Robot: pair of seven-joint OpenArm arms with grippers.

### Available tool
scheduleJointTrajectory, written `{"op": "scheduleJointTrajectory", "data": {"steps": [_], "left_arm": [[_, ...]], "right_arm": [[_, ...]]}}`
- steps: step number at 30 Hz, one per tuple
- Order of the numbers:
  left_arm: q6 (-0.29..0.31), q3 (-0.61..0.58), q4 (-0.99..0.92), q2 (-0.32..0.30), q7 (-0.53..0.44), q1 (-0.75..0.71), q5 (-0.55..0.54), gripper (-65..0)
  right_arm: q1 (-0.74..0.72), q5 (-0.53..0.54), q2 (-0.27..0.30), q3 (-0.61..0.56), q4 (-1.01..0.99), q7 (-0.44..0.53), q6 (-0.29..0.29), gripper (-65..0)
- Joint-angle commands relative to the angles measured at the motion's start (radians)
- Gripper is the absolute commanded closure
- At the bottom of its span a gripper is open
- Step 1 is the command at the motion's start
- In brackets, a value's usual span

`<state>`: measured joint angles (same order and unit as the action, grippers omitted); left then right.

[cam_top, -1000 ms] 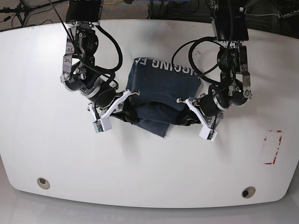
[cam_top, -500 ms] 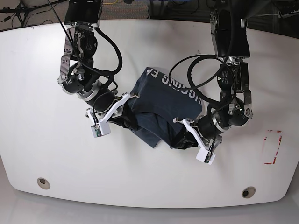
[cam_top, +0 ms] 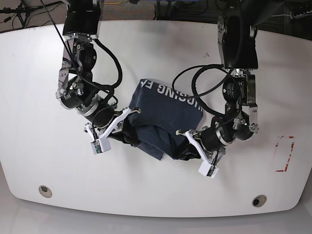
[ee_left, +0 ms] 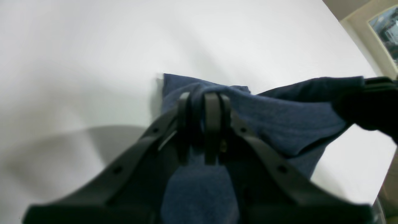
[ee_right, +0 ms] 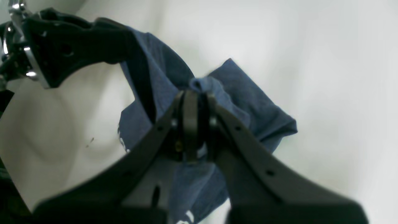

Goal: Fold the T-shirt properly
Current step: 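Tuck the bundle's sides under with both grippers, squaring it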

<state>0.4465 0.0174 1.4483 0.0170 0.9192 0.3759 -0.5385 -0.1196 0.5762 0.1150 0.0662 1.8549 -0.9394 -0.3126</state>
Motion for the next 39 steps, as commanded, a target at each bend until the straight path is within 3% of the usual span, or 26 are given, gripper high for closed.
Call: {"op": "scheduleJointTrajectory", "data": {"steps": [1,9,18,25,35,39], "left_arm": [[0.005,-0.003,-0.03,0.008,-0.068,0.047,-0.018,-5.4],[0.005,-0.02,-0.168,0.01,-0.167,0.104,-0.018,-6.9],[0.005,-0.113,-0.318,0.007,-0.36,0.117,-0.018,-7.5],[0.005,-0.184,-0.389,0.004,-0.486,0.119,-0.016,-8.7],[0.004,-0.207,-0.409,-0.007,-0.567,0.113,-0.016,-29.7],[0.005,-0.227,-0.389,-0.035,-0.565,0.111,-0.022,-31.0]], "right_arm": [[-0.045,0.009,0.021,0.004,-0.019,0.032,-0.001,0.0],[-0.105,0.009,0.022,0.002,-0.148,0.053,-0.003,-0.2],[-0.15,0.009,0.053,-0.001,-0.32,0.155,-0.013,-3.2],[-0.183,0.009,0.081,-0.001,-0.452,0.21,-0.059,-16.3],[-0.185,0.011,0.116,0.001,-0.467,0.237,-0.053,-40.9],[-0.142,0.014,0.13,0.007,-0.366,0.236,-0.052,-45.7]]}}
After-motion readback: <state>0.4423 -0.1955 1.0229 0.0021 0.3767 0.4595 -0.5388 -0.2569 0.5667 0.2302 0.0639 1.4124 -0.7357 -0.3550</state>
